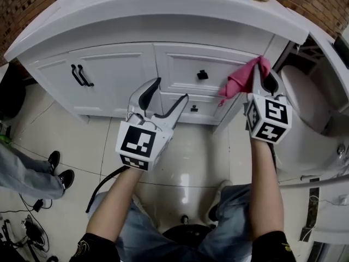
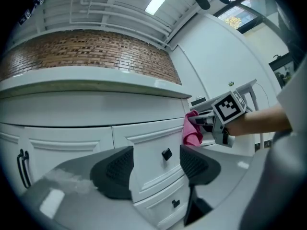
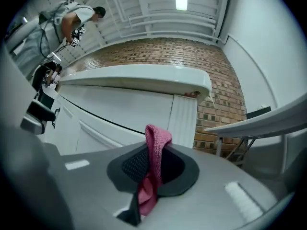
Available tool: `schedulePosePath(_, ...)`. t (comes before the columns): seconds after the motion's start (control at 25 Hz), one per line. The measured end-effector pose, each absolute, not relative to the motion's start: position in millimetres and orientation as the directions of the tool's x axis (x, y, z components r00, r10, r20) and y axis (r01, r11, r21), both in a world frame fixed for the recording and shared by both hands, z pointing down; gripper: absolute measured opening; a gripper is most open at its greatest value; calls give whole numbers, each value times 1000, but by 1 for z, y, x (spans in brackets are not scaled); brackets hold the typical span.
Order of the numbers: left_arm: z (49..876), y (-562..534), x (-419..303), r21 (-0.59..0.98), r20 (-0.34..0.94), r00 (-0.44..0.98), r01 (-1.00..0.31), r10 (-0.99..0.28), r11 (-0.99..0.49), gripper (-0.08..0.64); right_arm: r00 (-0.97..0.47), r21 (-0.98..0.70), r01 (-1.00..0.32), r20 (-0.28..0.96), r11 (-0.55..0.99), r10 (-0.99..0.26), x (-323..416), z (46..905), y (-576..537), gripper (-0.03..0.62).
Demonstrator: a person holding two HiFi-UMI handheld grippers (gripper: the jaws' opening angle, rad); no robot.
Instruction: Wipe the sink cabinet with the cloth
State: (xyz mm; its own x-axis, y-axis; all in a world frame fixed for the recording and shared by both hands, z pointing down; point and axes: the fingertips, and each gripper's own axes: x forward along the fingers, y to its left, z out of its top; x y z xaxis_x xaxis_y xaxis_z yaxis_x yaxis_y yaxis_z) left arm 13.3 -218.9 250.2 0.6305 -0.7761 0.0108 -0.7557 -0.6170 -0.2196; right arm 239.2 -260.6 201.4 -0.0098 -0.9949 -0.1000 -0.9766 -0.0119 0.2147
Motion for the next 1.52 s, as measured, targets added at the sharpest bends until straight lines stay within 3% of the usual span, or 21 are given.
schedulePosePath(0.2,245,-224,-9,-185,-13,584,-799,-811,-572,305,-151,205,-971,-105,127,-983,182,207,-265,24)
schedulePosePath(0.48,235,-218,-46,-178,-38,508,-851,-861,-494,305,-572,330,-795,-130,508,-810,31,207,-266,23)
schedulePosePath(0.76,233,-218,-91,-165,-31,442,-887,-896,-432,305,-706,290,-691,-74,662,-704,-49,228,-268,23)
schedulePosePath(0.92,228,-215,-98,-167,-31,439,-888,-898,-429,305,-675,226,-728,-71,647,-735,-49,232,-278,23)
schedulePosePath(1.08,228,-208,-100,-188,-33,438,-886,-899,-425,305,-556,145,-826,-60,544,-829,1,232,-293,23)
schedulePosePath(1.32,222,-212,-76,-151,-55,480,-871,-875,-468,305,-415,325,-860,3,393,-910,75,227,-283,23)
schedulePosePath(1.52,222,-213,-44,-183,-59,525,-842,-849,-508,305,-215,429,-879,37,209,-976,175,234,-275,23)
